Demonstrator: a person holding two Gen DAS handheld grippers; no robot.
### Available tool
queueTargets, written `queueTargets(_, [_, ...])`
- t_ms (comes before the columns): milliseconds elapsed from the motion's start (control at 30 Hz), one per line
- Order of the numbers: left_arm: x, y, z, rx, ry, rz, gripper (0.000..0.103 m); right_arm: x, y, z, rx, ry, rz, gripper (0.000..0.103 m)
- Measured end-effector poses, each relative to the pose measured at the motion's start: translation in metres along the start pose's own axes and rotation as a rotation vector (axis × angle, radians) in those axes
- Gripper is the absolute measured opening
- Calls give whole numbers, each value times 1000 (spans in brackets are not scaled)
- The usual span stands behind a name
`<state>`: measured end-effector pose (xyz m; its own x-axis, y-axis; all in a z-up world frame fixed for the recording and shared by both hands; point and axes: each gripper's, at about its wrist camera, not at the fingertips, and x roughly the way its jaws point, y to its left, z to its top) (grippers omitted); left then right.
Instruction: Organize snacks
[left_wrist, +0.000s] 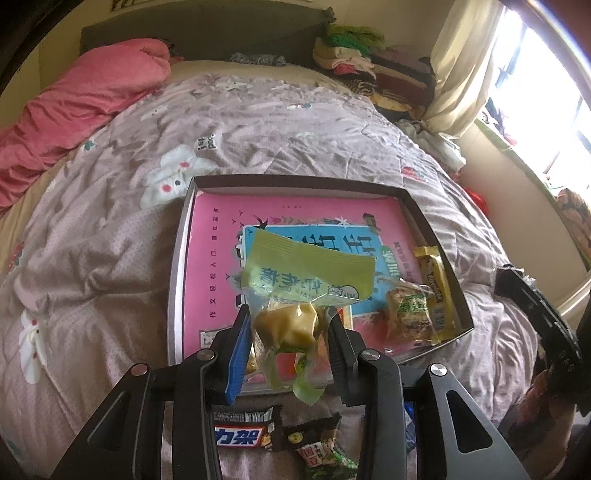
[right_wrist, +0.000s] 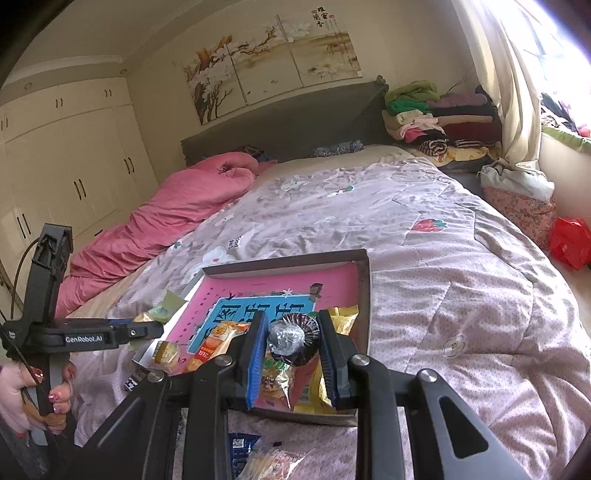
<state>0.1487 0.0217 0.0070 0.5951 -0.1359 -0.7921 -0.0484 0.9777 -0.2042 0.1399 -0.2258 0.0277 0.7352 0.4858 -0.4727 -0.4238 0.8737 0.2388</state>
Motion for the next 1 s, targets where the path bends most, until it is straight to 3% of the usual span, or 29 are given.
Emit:
queueTargets(533, [24, 2, -5, -3, 37, 12, 39, 15, -11, 2, 3, 36, -11, 27])
queueTargets(1000, [35, -4, -14, 23, 43, 13, 39, 33, -4, -16, -19, 141, -19, 27])
